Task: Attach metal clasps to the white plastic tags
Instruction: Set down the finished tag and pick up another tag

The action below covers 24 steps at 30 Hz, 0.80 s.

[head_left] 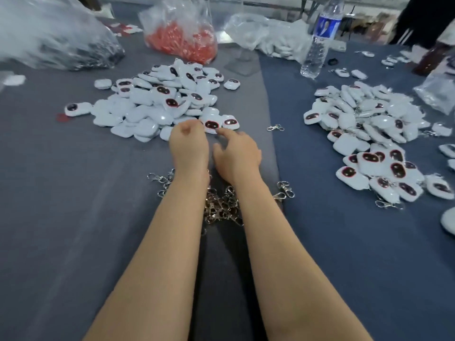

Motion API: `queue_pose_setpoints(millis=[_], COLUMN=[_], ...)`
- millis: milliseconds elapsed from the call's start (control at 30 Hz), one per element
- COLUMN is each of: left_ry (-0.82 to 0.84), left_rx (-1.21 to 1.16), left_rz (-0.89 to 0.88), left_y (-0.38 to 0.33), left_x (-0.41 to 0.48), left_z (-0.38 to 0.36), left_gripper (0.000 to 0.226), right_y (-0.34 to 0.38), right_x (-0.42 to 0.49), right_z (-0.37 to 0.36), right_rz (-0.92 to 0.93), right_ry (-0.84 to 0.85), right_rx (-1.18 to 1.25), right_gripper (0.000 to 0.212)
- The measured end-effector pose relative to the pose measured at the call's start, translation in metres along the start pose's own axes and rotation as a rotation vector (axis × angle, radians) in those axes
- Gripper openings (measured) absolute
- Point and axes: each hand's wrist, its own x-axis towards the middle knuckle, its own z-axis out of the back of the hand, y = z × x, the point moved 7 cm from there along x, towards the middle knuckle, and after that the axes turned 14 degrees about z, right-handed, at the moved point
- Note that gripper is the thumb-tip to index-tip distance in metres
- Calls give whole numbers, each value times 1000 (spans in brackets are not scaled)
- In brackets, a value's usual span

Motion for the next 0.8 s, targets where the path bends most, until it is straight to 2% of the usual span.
queue_pose_setpoints(millis=[167,300,467,500,567,633,667,733,800], left_ry=[-8,-4,-10,-16,-23,34,85,166,209], left_rx=[-125,-111,-60,-44,8,91,134,185,187], left_rz=[113,129,163,160,143,146,152,149,115], left_y=[-5,-8,-4,-3,-4,-5,-5,-5,-6], left_x=[22,24,25,25,27,25,23,17,10], left_z=[17,12,10,11,12,5,0,-6,-7], left_gripper=[21,25,6,6,10,12,15,25,26], right_y=[19,16,14,13,9,8,10,21,31], right_x=[28,43,38,38,38,32,28,19,8], right_z=[-25,-39,-31,-28,-16,2,8,12,14], right_rz=[24,35,34,45,23,7,26,112,201], right_ry=[55,93,-111,-119,-177,-289,-309,-216,-91], right_rx=[-41,-88,-159,-126,104,361,395,345,315], right_gripper=[48,47,21,21,24,16,11,8,14])
